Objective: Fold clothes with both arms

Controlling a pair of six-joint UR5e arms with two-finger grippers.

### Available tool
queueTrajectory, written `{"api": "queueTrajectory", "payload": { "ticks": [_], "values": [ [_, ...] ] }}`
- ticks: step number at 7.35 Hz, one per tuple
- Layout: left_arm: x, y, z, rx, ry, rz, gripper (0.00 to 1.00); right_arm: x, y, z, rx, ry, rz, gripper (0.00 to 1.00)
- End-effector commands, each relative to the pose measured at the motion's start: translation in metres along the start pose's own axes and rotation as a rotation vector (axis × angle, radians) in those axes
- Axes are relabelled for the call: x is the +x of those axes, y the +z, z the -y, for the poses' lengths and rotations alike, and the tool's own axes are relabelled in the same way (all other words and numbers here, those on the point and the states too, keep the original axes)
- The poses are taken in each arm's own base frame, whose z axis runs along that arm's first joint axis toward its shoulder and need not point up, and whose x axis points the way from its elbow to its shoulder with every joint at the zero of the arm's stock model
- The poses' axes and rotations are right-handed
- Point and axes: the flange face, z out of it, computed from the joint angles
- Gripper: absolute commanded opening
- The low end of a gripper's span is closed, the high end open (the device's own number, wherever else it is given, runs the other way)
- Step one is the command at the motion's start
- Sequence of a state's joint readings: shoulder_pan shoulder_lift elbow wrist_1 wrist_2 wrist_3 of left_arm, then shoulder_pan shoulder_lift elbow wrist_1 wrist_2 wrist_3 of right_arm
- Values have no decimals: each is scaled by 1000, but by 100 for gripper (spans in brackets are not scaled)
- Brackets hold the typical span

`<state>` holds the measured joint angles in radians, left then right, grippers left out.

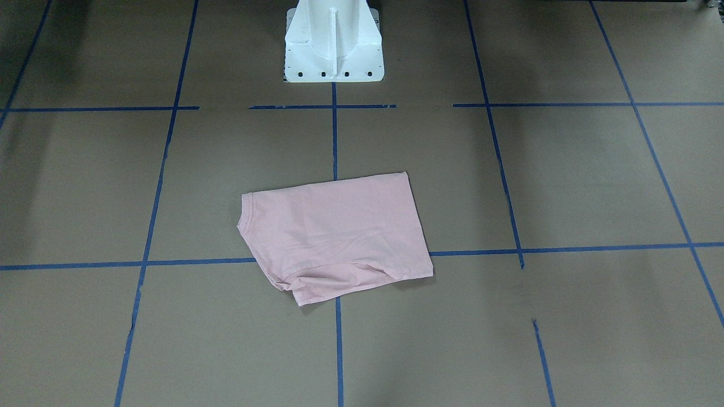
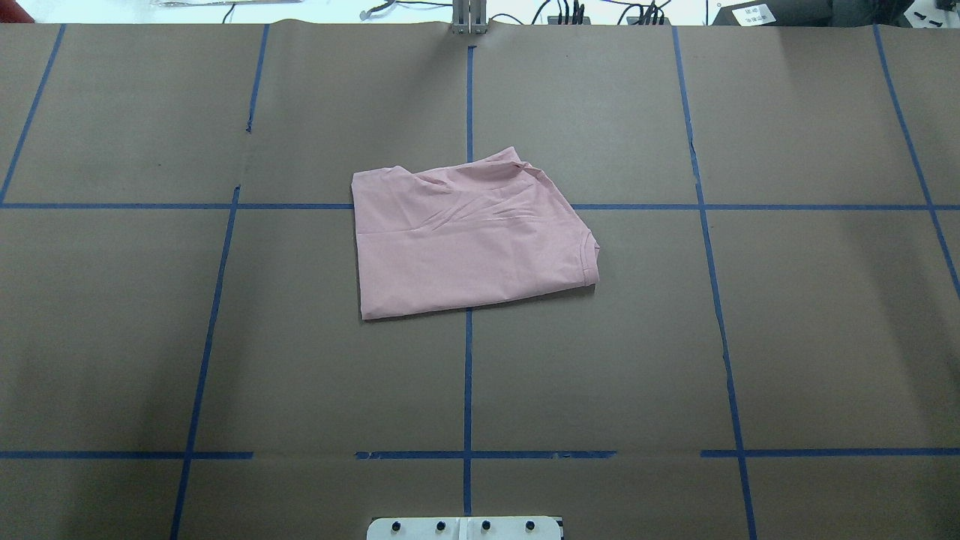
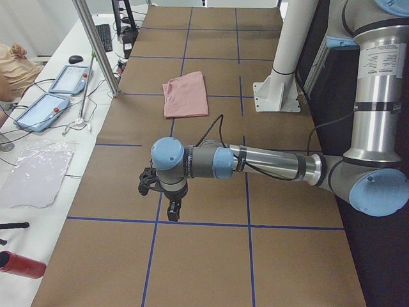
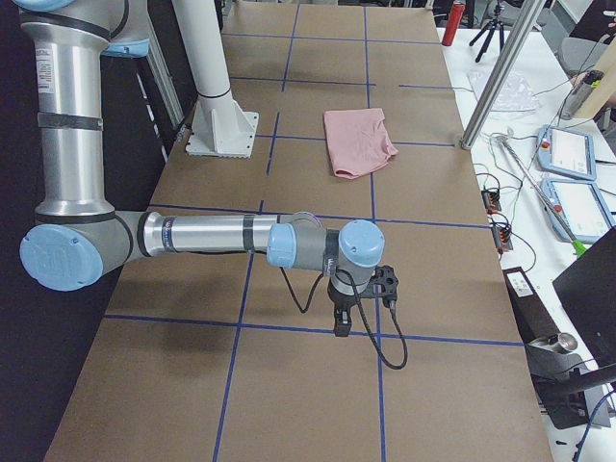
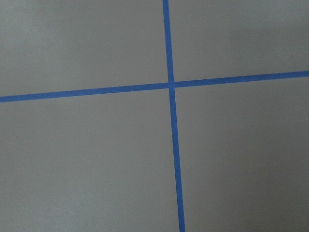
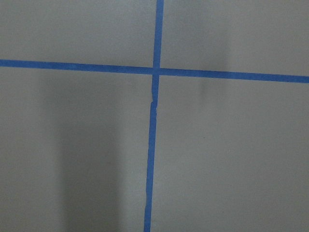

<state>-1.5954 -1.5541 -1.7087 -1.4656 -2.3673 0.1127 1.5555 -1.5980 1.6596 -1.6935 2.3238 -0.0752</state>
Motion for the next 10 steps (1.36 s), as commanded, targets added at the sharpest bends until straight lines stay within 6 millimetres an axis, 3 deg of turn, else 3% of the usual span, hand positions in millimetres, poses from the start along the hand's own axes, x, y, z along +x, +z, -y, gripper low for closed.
{"api": "queueTrajectory", "payload": {
  "ticks": [1,4,10],
  "values": [
    [-9,10,-8,-17,-14,-2,100,-1,-2,1,3,-1,-2,100],
    [-23,24,-10,-45,-45,-5,100,1,1,1,-1,3,-1,100],
    [-18,21,-3,4,6,-2,100,-3,1,4,-3,-6,-2,100]
  ]
}}
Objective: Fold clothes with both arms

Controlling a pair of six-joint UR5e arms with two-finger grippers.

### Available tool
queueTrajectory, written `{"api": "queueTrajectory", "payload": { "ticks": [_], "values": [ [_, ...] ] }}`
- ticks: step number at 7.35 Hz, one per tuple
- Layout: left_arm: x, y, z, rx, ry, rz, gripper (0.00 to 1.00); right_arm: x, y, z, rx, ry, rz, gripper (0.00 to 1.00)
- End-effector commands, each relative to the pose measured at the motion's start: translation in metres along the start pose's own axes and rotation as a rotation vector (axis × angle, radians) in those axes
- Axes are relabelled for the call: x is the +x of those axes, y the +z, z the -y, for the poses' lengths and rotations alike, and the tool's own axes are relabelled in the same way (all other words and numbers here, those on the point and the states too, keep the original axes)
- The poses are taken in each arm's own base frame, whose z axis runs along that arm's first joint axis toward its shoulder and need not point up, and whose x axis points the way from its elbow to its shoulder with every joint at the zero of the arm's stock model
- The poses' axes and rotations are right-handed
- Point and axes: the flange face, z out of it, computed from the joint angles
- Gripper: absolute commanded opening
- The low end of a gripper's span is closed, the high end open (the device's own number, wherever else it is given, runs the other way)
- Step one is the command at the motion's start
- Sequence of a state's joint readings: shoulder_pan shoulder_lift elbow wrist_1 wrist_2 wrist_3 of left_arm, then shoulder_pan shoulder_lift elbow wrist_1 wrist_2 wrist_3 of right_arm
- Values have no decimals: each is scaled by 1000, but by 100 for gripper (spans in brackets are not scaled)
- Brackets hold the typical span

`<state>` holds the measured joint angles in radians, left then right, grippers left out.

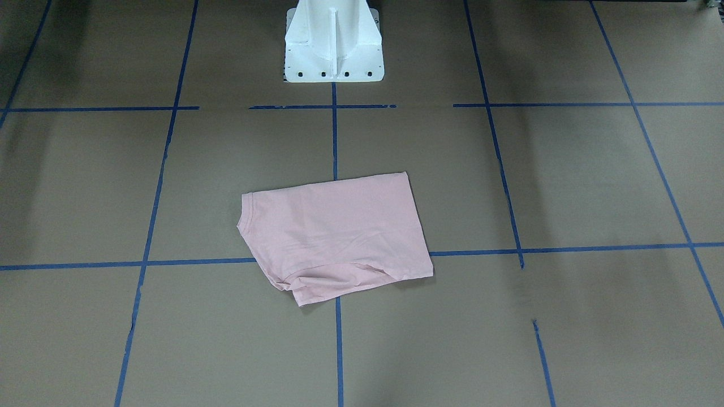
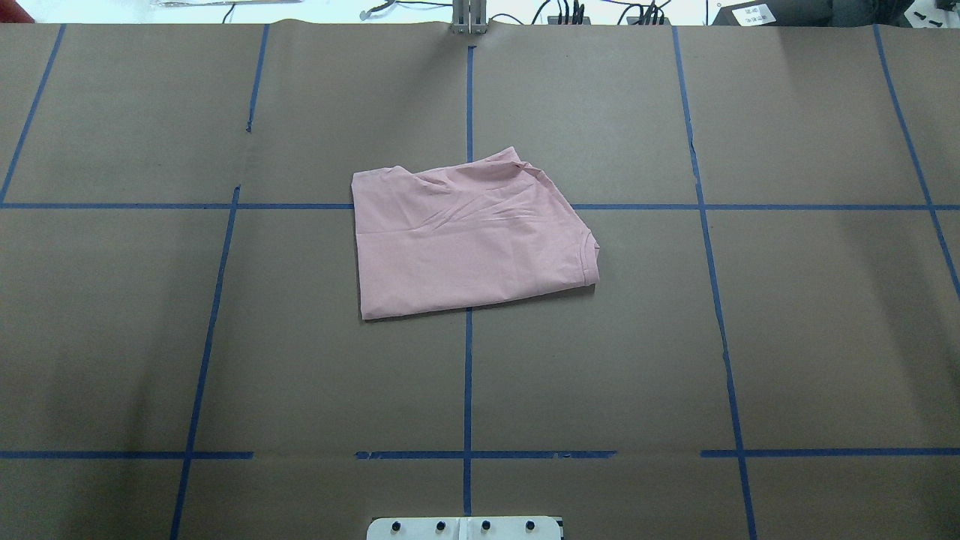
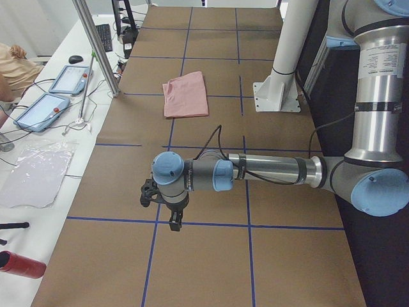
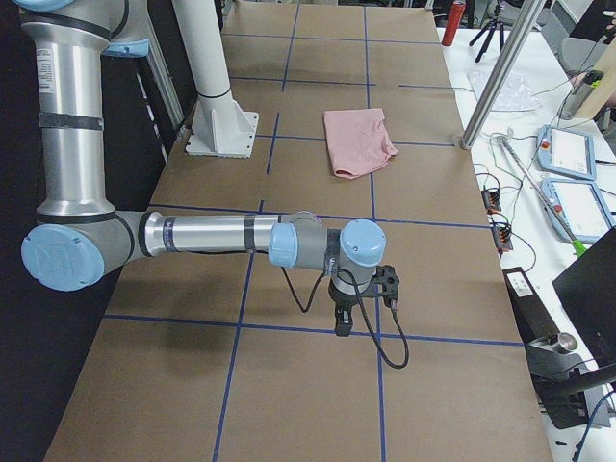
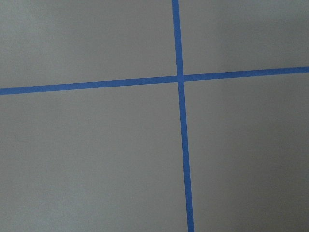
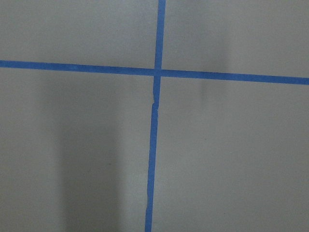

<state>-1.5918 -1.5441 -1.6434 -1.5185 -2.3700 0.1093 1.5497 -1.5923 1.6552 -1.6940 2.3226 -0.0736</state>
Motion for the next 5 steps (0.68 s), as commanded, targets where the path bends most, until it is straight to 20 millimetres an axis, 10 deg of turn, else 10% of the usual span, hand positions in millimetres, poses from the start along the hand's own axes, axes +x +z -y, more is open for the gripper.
{"api": "queueTrajectory", "payload": {
  "ticks": [1,5],
  "values": [
    [3,-2,4,31,32,2,100,-2,1,1,-1,-4,0,100],
    [3,-4,10,53,56,7,100,-1,2,1,-5,-2,0,100]
  ]
}}
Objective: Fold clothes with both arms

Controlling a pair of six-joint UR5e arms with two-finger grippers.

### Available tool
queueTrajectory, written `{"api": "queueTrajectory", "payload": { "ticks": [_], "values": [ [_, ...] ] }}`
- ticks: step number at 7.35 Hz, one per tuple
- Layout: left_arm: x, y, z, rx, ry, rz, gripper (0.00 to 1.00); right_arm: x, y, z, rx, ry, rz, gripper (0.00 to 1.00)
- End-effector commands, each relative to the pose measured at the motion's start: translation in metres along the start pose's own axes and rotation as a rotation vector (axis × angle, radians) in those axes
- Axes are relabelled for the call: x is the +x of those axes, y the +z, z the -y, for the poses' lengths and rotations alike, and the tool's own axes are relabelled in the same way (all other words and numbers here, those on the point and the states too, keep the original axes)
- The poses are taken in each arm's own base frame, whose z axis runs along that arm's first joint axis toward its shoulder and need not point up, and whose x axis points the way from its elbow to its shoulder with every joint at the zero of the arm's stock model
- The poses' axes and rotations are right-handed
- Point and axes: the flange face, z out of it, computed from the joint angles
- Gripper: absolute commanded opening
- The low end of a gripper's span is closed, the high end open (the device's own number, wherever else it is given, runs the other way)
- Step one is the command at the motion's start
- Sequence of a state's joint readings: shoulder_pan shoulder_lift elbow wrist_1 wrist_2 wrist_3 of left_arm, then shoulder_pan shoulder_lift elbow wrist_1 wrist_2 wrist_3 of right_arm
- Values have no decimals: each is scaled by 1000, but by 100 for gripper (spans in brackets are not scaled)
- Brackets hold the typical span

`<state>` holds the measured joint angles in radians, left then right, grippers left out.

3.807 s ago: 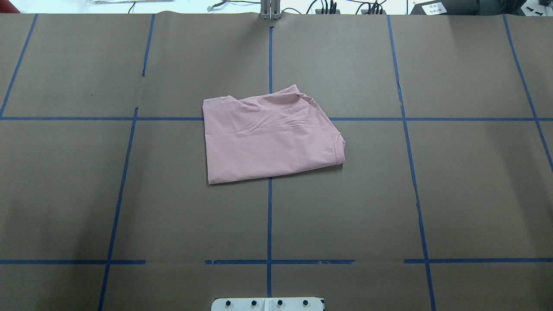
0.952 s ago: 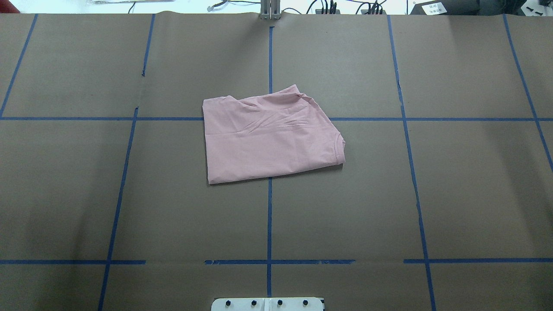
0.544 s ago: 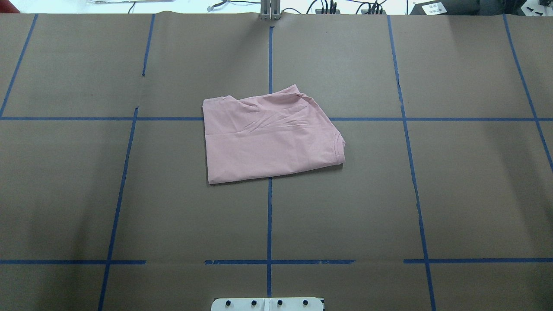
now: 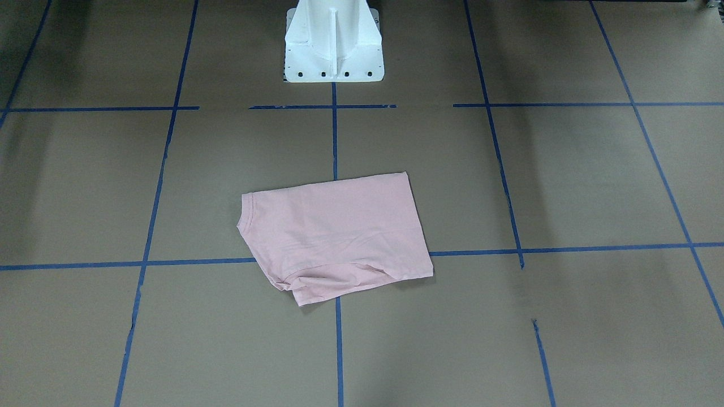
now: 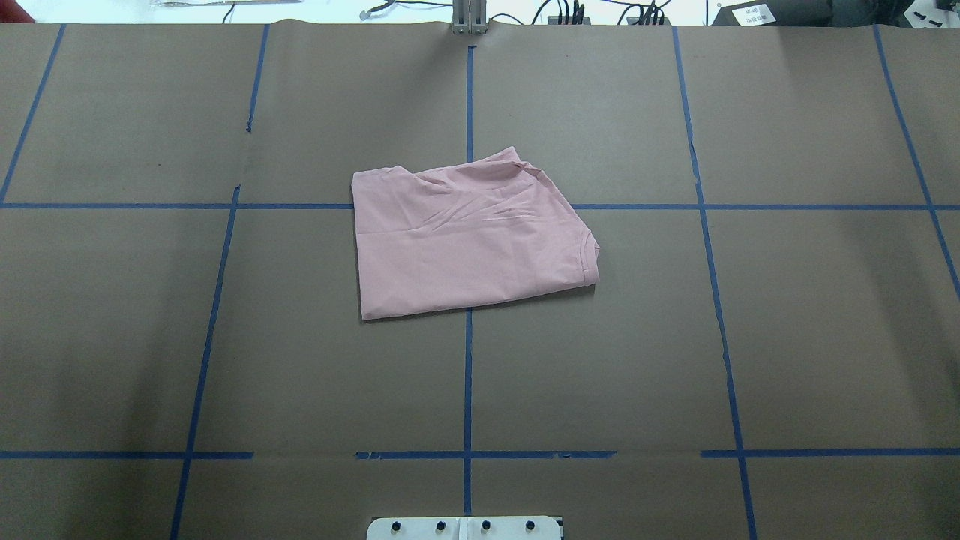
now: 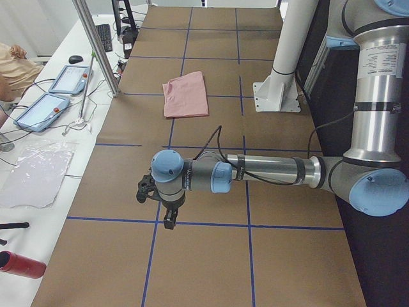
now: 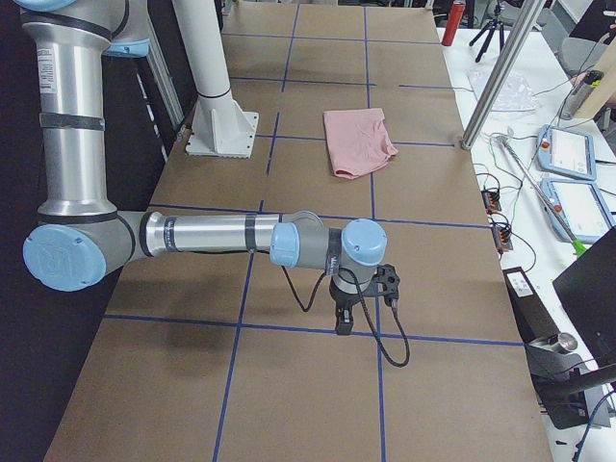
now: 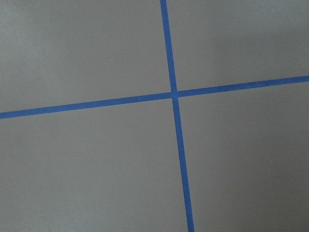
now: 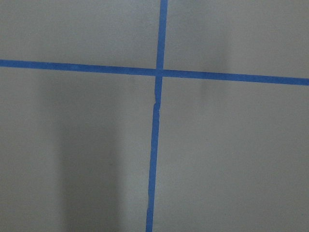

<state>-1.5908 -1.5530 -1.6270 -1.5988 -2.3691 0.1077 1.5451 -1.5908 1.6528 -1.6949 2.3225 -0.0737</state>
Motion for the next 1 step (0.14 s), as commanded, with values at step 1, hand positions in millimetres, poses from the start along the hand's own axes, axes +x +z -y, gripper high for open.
{"api": "queueTrajectory", "payload": {
  "ticks": [1],
  "values": [
    [2,-2,1,6,8,1,100,0,0,0,-1,0,0,100]
  ]
}}
